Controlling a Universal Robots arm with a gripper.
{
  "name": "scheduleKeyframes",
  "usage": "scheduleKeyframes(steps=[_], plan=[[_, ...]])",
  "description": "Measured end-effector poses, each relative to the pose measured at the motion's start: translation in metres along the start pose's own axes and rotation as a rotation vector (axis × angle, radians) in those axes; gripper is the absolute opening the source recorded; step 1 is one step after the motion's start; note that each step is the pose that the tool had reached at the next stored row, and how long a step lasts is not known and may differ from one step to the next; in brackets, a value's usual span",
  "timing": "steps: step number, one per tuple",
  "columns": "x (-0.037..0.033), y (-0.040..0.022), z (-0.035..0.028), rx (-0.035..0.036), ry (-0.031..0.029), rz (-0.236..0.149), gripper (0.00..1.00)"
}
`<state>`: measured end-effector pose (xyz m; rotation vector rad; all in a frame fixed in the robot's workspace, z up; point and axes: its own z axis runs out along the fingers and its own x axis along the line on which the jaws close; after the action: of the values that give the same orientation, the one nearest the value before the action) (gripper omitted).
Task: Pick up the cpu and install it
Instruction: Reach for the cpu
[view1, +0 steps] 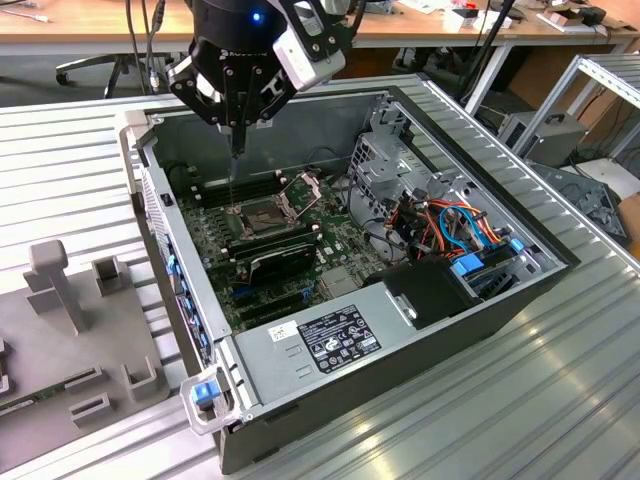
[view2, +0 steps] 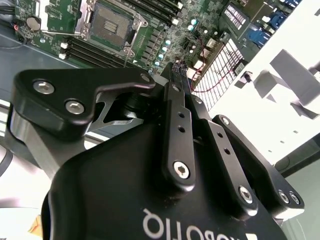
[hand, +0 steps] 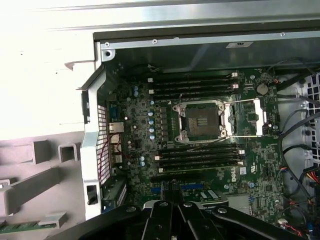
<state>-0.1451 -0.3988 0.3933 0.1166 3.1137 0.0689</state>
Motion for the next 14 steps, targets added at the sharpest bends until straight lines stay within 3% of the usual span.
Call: scheduleKeyframes(steps=[14], plan=[[0.0052, -0.0004, -0.0001, 0.0000, 0.0000, 0.000, 0.11]])
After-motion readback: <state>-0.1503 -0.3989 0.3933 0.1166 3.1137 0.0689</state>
